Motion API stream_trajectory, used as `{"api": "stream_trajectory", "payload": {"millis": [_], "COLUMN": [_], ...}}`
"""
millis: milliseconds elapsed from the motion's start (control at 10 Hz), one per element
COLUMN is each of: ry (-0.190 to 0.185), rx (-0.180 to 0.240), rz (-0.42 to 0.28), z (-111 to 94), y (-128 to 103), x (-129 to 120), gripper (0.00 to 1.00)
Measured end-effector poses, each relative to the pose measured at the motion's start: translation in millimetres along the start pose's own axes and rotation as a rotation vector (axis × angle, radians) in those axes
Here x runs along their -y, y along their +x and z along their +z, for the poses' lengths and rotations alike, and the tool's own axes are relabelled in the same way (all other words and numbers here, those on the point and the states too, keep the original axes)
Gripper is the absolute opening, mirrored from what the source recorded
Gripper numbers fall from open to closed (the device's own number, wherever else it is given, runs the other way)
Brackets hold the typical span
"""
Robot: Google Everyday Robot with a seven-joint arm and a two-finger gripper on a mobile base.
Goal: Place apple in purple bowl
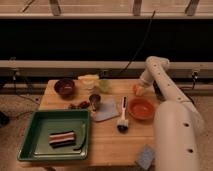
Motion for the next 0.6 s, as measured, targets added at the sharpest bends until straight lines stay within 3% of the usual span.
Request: {"api": "stream_trajectory", "payload": {"millis": [300,600], "ry": [0.025,0.05], "rx": [0.044,0.125], "rz": [-0.037,-0.128], "z": [-36,-97], "y": [-23,-74], "x": [2,-7], "gripper": [0.0,0.0]}}
